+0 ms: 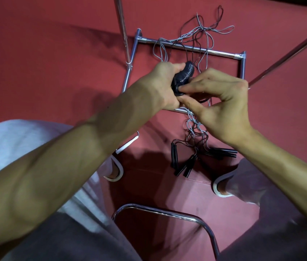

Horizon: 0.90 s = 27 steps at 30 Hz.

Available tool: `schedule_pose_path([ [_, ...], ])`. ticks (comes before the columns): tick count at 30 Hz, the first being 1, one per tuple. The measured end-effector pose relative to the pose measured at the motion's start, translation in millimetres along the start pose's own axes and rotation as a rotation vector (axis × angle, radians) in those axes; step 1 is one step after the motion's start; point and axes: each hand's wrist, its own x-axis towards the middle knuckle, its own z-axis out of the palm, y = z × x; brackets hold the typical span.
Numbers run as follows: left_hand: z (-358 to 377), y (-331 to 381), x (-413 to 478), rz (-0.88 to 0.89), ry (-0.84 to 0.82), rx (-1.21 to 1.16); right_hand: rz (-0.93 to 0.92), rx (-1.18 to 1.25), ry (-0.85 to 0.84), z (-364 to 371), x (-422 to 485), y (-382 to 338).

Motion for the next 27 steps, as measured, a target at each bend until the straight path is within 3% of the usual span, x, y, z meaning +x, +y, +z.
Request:
schedule_pose_path([
  [7, 1, -2, 7, 0.1, 0.098, 0.01, 0.321, 0.028, -0.003, 11, 6, -7],
  [12, 2, -6, 14, 0.175, 0.025, 0.057, 0.541, 0.094, 0.047, 18, 12, -9],
  [17, 3, -8, 10, 0.229, -0.082, 0.055, 0.487, 0.075, 0.137, 22, 13, -13],
  [23, 5, -5, 12, 0.24, -0.036, 0.029, 0.524, 0.118, 0.26, 25, 10, -12],
  [27, 7, -9, 18, 0.215, -0.099, 0.002, 0.287, 0.066, 0.267, 24, 10, -16],
])
